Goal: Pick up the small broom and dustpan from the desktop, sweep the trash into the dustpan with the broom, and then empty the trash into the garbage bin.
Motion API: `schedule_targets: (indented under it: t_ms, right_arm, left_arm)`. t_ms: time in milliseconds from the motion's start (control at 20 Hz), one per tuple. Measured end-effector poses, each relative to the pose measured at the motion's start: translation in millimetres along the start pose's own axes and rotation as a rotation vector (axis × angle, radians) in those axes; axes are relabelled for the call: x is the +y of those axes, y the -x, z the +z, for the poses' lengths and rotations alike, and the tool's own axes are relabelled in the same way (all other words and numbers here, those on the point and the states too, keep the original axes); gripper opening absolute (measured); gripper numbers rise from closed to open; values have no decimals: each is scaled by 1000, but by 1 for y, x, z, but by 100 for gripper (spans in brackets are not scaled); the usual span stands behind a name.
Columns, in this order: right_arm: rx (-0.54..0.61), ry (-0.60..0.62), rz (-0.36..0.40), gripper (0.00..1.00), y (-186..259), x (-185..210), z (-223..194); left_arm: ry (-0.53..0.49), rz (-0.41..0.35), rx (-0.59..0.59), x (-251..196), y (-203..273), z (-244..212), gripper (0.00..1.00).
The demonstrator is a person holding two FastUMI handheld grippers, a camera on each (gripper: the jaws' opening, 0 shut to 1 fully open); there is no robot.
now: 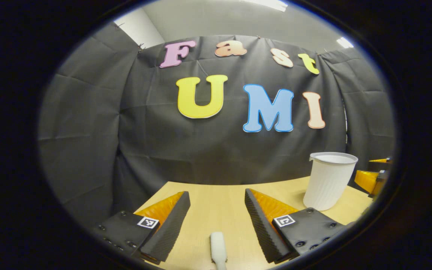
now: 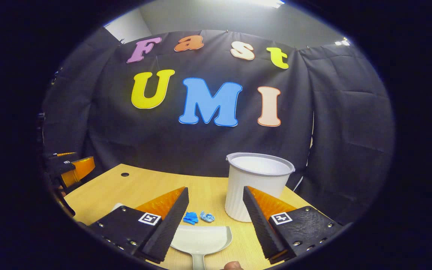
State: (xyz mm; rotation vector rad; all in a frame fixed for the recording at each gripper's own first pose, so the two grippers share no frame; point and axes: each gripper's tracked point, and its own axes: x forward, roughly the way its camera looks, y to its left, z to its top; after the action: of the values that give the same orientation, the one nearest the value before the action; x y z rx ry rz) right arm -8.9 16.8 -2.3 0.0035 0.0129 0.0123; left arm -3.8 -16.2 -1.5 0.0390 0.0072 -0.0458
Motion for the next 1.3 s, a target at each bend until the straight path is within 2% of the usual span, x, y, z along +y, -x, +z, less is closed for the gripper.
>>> schedule_targets:
  t_ms: [150,600,900,1300]
  right_arm:
    - [27,4,22,91,3,3,-8]
    - [208,7,102,91,12,19,-61]
    - [387,3,135,91,13,30,-111]
    - [588,-11,139,92,18,33,-161]
  left_arm:
    - [-14,-18,18,-6,7,-6,95]
    - [-10,-45,168,-12,21,-58,96]
    - [-27,-61,352,-12,26,-119,95]
    - [-6,-51,590,0,20,-187,96]
